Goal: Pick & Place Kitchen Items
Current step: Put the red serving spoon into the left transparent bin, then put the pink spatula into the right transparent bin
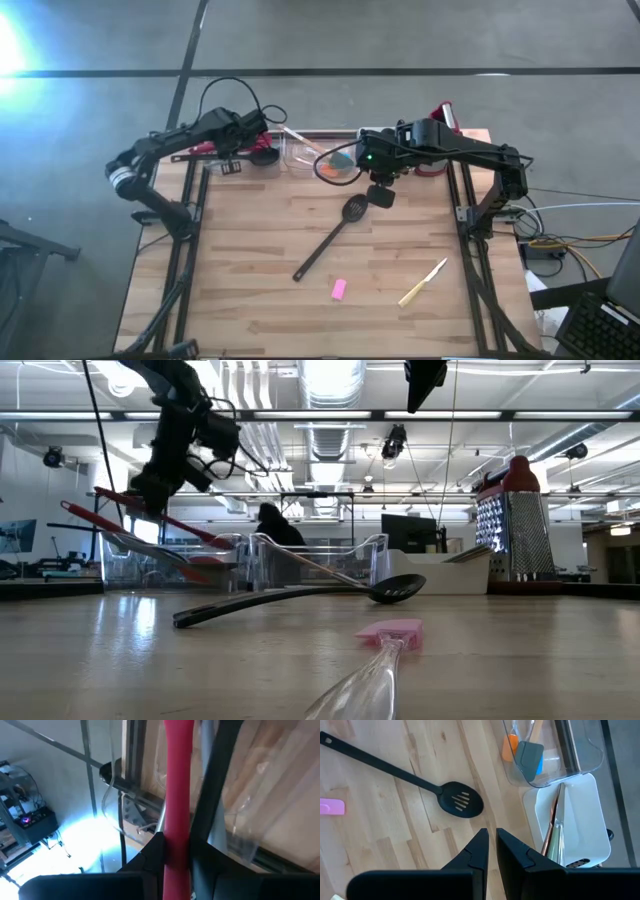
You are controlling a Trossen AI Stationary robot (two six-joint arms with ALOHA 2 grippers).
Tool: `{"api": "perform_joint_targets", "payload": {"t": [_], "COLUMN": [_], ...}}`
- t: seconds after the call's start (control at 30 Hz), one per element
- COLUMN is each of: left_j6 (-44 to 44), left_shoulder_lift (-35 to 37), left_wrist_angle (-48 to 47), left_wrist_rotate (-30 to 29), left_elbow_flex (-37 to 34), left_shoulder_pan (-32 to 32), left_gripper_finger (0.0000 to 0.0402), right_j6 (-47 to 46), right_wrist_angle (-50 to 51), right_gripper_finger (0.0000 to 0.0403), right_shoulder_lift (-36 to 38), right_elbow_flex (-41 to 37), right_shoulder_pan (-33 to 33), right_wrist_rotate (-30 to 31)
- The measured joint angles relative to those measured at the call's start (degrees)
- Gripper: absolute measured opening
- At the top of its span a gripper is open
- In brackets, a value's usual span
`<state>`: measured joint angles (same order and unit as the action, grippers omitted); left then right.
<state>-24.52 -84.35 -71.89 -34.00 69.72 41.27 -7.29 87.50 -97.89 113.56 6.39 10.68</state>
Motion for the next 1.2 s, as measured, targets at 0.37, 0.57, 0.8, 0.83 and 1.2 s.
{"api": "perform_joint_targets", "payload": {"t": [0.37, 0.57, 0.8, 0.83, 1.2], "left_j6": [-4.2, -5.49, -5.65, -5.65, -5.39], "left_shoulder_lift": [-2.54, -2.48, -2.14, -1.95, 3.96], "left_wrist_angle": [7.23, 8.84, 8.98, 8.98, 8.89], "left_wrist_rotate": [-0.96, -3.49, -8.0, -9.07, -13.97], "left_elbow_flex": [-6.94, -8.03, -8.1, -8.1, -7.2], "left_shoulder_pan": [3.08, 3.28, 3.28, 3.28, 2.87], "left_gripper_finger": [0.0061, 0.0088, 0.021, 0.022, 0.0244], "right_j6": [1.29, 1.54, 1.96, 1.97, 1.92], "right_wrist_angle": [-0.28, -1.65, -2.45, -2.48, -2.53], "right_gripper_finger": [0.0029, 0.0029, 0.0029, 0.0029, 0.0029], "right_shoulder_lift": [-0.02, -0.02, -0.02, -0.02, -0.02], "right_elbow_flex": [-0.13, -0.13, -0.18, -0.18, -0.22], "right_shoulder_pan": [0.0, 0.04, 0.02, 0.02, 0.02], "right_wrist_rotate": [-0.04, -0.07, -0.07, -0.07, -0.09]}}
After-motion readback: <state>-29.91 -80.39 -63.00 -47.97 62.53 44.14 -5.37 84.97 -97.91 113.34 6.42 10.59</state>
